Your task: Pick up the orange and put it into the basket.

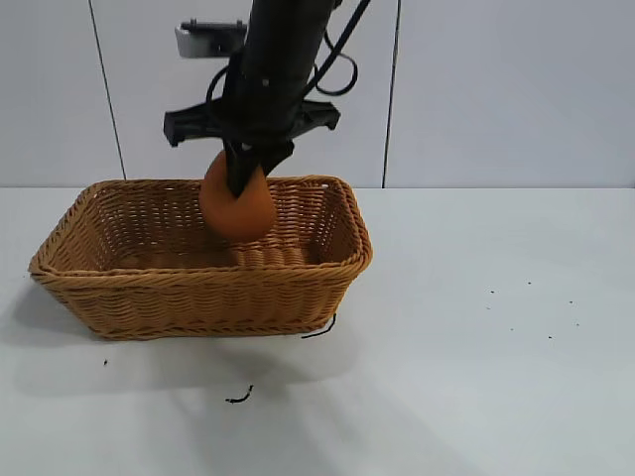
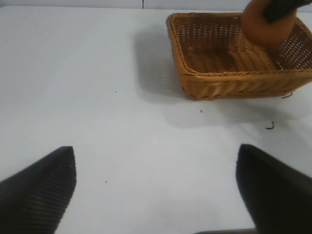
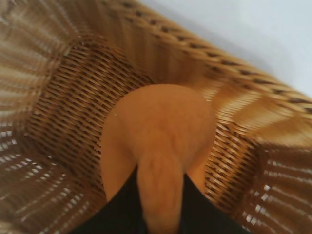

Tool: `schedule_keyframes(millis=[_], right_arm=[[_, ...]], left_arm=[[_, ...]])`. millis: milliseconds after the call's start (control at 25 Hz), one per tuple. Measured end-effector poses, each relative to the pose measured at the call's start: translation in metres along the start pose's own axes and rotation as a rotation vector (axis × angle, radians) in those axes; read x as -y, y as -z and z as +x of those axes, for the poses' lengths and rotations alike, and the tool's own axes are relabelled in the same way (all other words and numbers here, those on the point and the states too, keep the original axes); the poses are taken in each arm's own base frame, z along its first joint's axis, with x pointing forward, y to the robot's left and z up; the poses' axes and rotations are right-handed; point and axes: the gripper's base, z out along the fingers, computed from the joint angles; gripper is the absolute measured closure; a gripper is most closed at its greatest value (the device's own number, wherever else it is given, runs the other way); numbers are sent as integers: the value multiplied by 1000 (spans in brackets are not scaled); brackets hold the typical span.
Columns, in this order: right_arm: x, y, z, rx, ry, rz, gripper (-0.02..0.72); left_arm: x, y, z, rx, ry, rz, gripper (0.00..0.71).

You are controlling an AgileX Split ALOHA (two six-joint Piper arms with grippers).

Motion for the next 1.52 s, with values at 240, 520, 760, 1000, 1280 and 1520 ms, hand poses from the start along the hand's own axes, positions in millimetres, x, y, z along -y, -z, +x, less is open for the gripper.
schedule_keyframes(millis=[240,520,760,1000,1280,1520], right_arm=[[-1,7,3,-37,-2,-4,157],[18,52,-6,16,-2,104,120],[96,79,-6,27,-145,225,120],[182,96,9,15,-314,291,120],[251,114,36,-25,-463,340,120],[276,122,47,-22,-521,350,120]], left_arm=[[0,0,0,2,0,0,71],[0,0,0,1,0,0,71],[0,0,0,1,0,0,71],[0,0,0,1,0,0,71],[0,0,0,1,0,0,71],[0,0,0,1,0,0,71]])
